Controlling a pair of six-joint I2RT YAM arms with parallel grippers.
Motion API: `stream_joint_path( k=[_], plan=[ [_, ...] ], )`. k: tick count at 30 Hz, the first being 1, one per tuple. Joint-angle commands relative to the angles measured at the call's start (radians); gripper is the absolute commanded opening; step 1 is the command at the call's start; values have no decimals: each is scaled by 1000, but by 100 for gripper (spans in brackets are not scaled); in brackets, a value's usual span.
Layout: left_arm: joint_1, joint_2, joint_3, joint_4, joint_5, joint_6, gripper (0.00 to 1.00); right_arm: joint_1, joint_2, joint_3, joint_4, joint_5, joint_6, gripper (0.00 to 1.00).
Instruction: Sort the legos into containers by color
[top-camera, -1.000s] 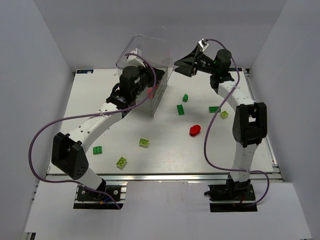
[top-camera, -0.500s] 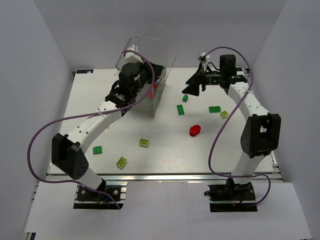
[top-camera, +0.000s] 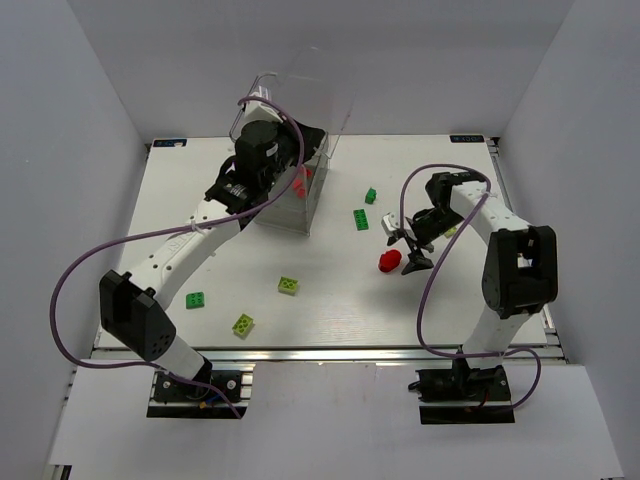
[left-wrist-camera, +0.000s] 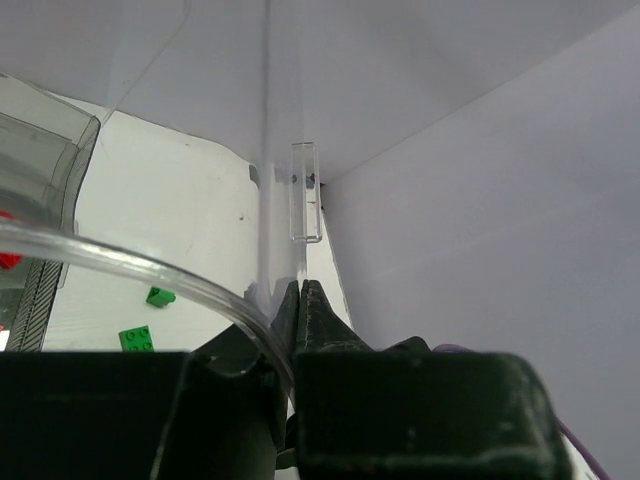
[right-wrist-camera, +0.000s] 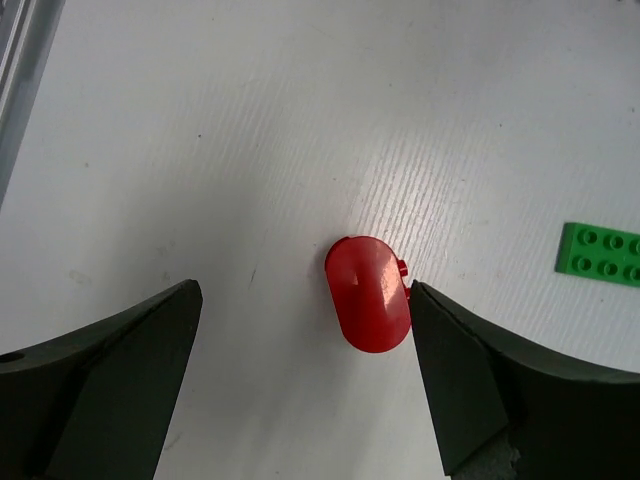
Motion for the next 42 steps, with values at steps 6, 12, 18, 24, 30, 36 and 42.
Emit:
stream_joint_path(
  k=[6, 12, 18, 24, 30, 36, 42],
  plan=[
    [1, -160, 33, 113, -66, 42, 13, 59, 60, 30, 2, 114, -283, 89],
    [1, -171, 15, 114, -62, 31, 13, 82, 126, 58, 94, 126, -173, 89],
    [1, -166, 13, 113, -60, 24, 13, 110, 160, 28, 204, 197, -122, 88],
    [10, -168, 3, 117, -60, 13, 13, 112, 184, 18, 238, 263, -96, 78],
    [11, -174, -14, 123, -63, 0, 13, 112, 198, 13, 263, 285, -64, 64],
    [11, -178, -23, 123, -66, -3, 13, 113, 209, 97, 232, 207, 25, 17],
    [11, -186, -39, 137, -69, -16, 13, 128, 209, 310, 182, -32, 226, 3]
  ],
)
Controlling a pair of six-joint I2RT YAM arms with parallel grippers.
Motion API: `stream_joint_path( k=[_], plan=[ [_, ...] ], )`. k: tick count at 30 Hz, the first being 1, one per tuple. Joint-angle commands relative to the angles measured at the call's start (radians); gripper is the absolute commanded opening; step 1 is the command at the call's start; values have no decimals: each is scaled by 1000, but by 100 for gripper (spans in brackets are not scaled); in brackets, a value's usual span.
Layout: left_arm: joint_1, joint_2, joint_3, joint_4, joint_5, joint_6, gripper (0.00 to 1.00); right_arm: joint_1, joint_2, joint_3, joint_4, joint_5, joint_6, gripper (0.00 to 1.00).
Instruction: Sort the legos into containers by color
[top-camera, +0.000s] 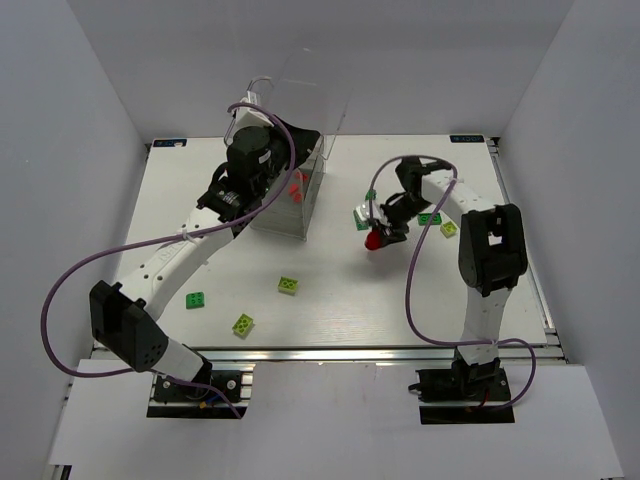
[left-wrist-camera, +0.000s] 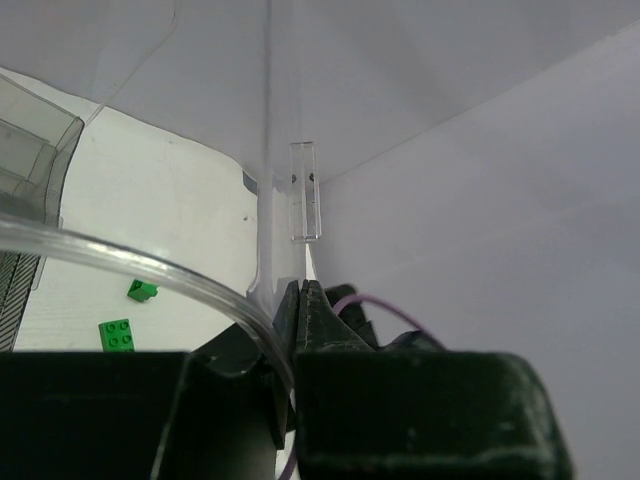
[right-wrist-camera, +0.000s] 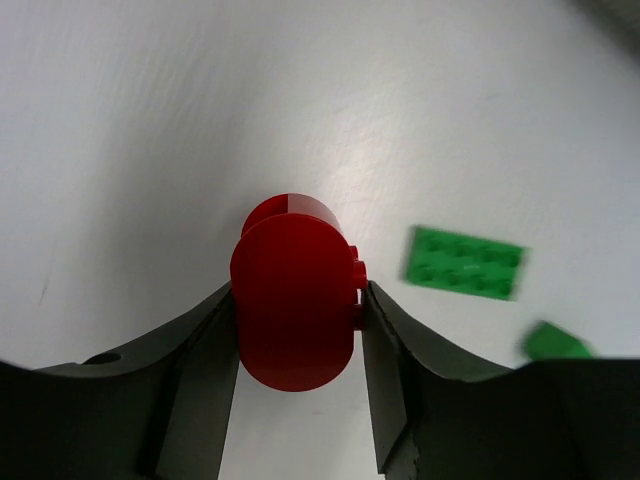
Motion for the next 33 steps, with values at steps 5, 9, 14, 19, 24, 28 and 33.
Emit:
stream_joint_path(
  k=[5, 9, 14, 19, 24, 28, 33],
  plan=[
    [10, -117, 13, 144, -52, 50, 14, 35, -25, 204, 239, -304, 788, 0],
    [10, -114, 5, 167, -46, 47, 14, 56, -60, 109, 770, -275, 1341, 0],
    [10, -112, 2, 186, -44, 46, 14, 61, 16, 131, 1042, -303, 1858, 0],
    [10, -121, -9, 202, -52, 46, 14, 59, 58, 80, 1396, -337, 2326, 0],
    [10, -121, -21, 216, -54, 40, 14, 61, 108, 53, 1611, -312, 2646, 0],
    [10, -117, -19, 219, -51, 40, 14, 72, 127, 92, 1604, -262, 2747, 0],
    [10, -115, -19, 221, -48, 38, 14, 91, 161, 152, 1555, -199, 2806, 0]
  ],
)
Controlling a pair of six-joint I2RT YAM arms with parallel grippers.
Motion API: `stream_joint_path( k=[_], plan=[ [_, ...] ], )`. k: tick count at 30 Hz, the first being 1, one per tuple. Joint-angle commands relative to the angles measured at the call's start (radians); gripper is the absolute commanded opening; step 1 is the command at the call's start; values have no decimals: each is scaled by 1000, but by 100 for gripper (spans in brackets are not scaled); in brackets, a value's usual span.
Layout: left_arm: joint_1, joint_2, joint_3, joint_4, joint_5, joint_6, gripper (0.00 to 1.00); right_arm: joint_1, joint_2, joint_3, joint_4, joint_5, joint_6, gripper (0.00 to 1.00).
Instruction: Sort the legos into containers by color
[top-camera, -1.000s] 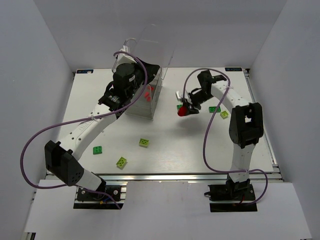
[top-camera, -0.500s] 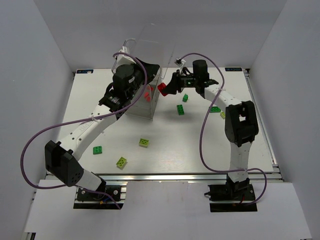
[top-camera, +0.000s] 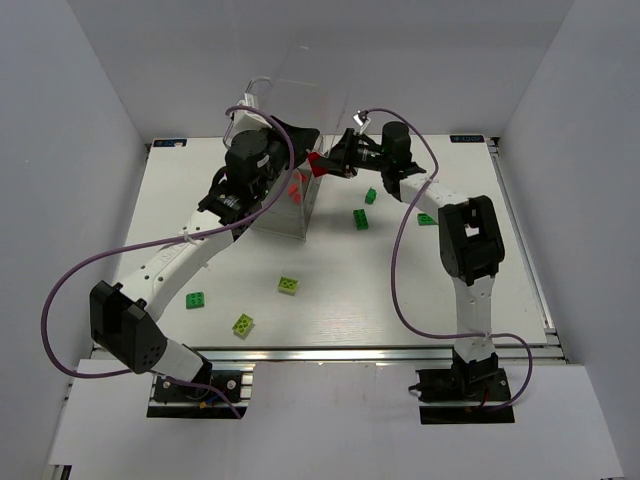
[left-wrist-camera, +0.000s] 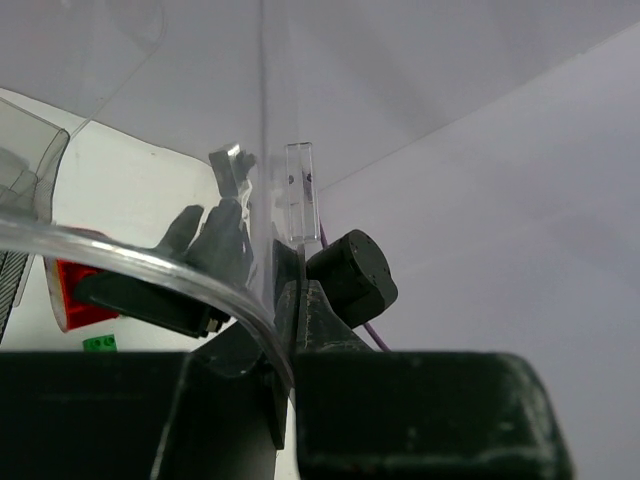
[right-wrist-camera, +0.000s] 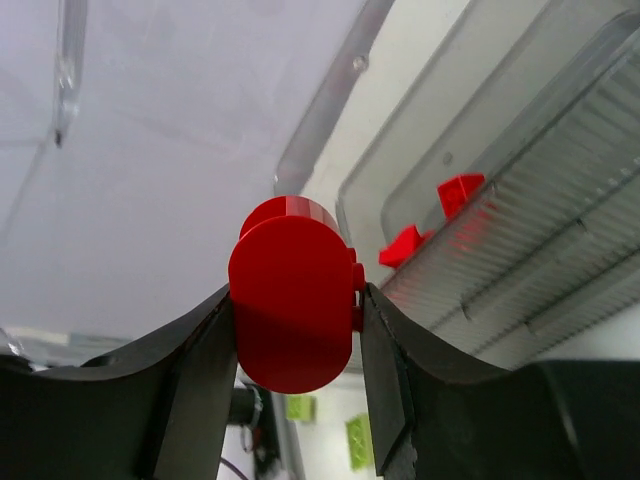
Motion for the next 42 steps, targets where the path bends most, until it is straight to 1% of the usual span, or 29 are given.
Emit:
stream_joint_path(
  k=[1, 9, 10, 15, 20, 21, 23, 24, 25, 26, 28, 29, 32, 35, 36, 37, 38, 39, 42],
  plan=[
    [9, -104, 26, 136, -43, 48, 14, 22, 22, 98, 35, 56, 110, 0],
    [9, -109, 26, 130, -45, 51, 14, 66, 64, 176, 14, 123, 165, 0],
    [18, -110, 24, 129, -46, 50, 14, 74, 70, 182, -12, 131, 167, 0],
    [18, -116, 18, 130, -48, 48, 14, 92, 73, 179, -26, 151, 143, 0],
    [18, -119, 10, 133, -48, 45, 14, 105, 78, 198, -96, 206, 106, 0],
    [18, -119, 12, 133, -45, 45, 14, 103, 79, 204, -103, 214, 104, 1],
    [18, -119, 12, 133, -46, 45, 14, 103, 81, 207, -107, 217, 98, 8],
    [18, -122, 12, 132, -46, 45, 14, 101, 79, 207, -109, 218, 95, 17],
    [18, -122, 10, 132, -46, 47, 14, 105, 78, 207, -106, 215, 92, 21],
    [18, -124, 9, 132, -46, 45, 14, 103, 79, 207, -109, 215, 89, 30],
    [18, -126, 6, 133, -49, 45, 14, 105, 78, 207, -113, 214, 89, 38],
    [18, -127, 4, 135, -49, 45, 14, 103, 79, 205, -113, 214, 83, 45],
    [18, -129, -4, 136, -49, 41, 14, 103, 79, 205, -121, 211, 77, 54],
    [18, -130, -8, 136, -49, 38, 14, 106, 81, 207, -124, 211, 76, 56],
    [18, -132, -8, 136, -49, 38, 14, 105, 79, 209, -124, 209, 70, 63],
    [18, -133, -10, 136, -49, 38, 14, 103, 79, 209, -129, 209, 69, 64],
    [18, -132, -10, 136, -51, 38, 14, 103, 81, 210, -129, 211, 67, 73],
    [18, -132, -10, 138, -51, 38, 14, 105, 81, 210, -127, 209, 64, 75],
    [18, -130, -10, 138, -49, 38, 14, 106, 82, 207, -129, 205, 58, 77]
  ],
)
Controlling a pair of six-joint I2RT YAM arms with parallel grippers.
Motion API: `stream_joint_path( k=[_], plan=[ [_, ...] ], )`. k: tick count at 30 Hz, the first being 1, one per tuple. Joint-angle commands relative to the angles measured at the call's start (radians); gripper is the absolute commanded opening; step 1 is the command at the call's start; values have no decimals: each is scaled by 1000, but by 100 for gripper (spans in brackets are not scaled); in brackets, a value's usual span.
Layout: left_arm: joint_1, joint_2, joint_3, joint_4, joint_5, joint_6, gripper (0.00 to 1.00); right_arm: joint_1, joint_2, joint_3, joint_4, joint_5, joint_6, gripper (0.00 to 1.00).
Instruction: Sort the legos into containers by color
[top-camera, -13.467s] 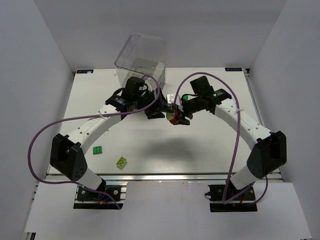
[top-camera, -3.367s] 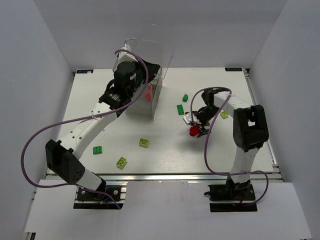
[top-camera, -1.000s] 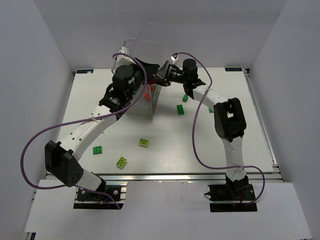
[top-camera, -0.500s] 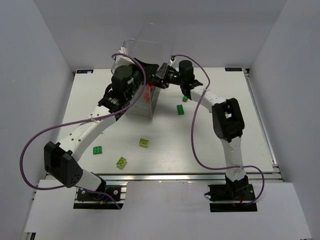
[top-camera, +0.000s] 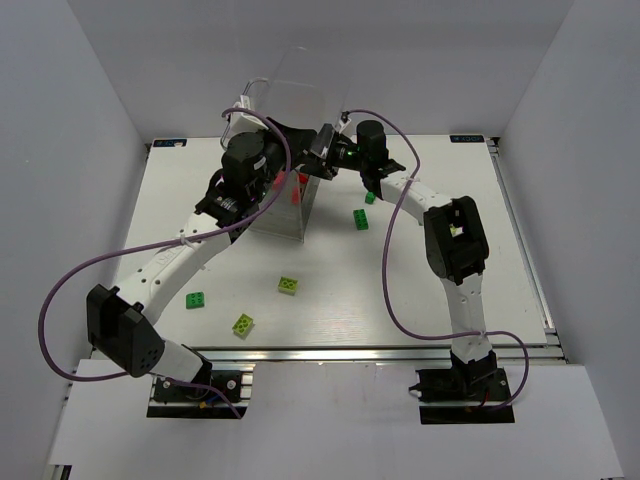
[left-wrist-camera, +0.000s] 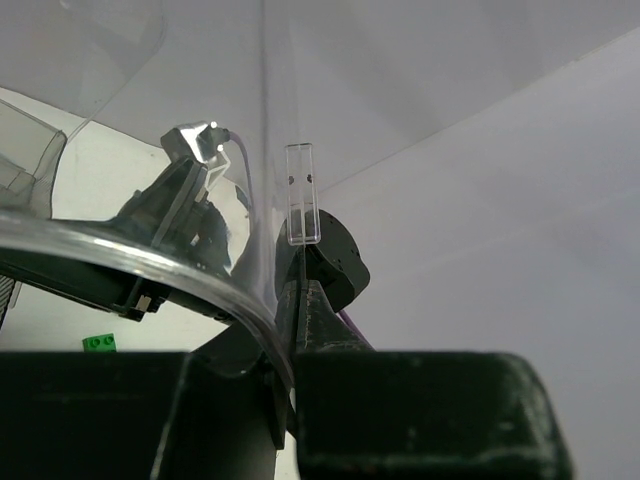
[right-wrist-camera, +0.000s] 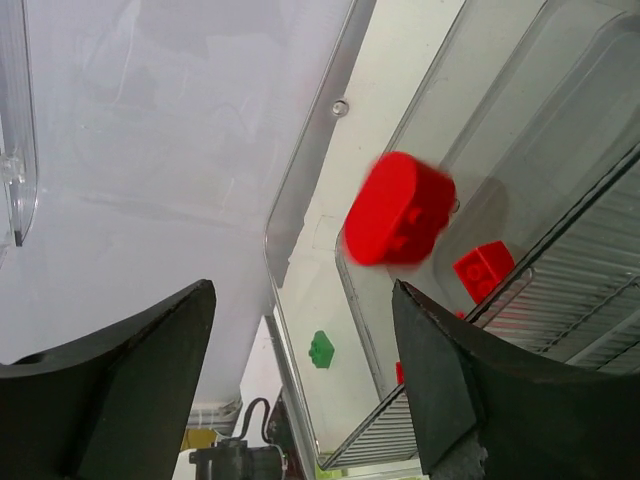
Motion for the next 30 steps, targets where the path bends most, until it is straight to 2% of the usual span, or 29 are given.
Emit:
stream_joint_path(
  k=[1, 4, 5, 6, 7, 10, 11, 14, 17, 19, 21, 24, 30],
  plan=[
    [11, -110, 14, 129, -51, 48, 14, 0, 4, 43, 19, -3, -24, 77],
    [11, -108, 11, 129, -50, 44, 14, 0, -3, 29, 33, -12, -10, 70],
    [11, -108, 8, 131, -50, 42, 14, -6, -8, 23, 56, -15, -2, 60],
    [11, -108, 5, 131, -48, 41, 14, -7, -14, 1, 71, -24, 2, 53],
    [11, -110, 5, 131, -48, 39, 14, -7, -25, -11, 93, -30, 15, 40],
    [11, -110, 1, 124, -51, 39, 14, -23, -54, -66, 192, -85, 38, 23],
    [11, -113, -1, 121, -54, 39, 14, -30, -65, -80, 218, -104, 51, 13],
    [11, -116, -6, 95, -64, 38, 13, -53, -101, -135, 298, -177, 49, 0],
    [11, -116, 0, 33, -80, 19, 13, -76, -140, -175, 242, -228, -14, 0],
    [11, -116, 11, -36, -88, -2, 14, -102, -181, -218, 172, -231, -121, 0],
    [11, -114, 17, -90, -94, -24, 17, -119, -206, -236, 107, -223, -247, 0],
    [11, -111, 25, -158, -82, -54, 22, -139, -255, -272, 39, -216, -344, 0],
    [11, -97, 59, -244, -58, -74, 28, -151, -273, -228, 3, -219, -392, 0]
  ],
)
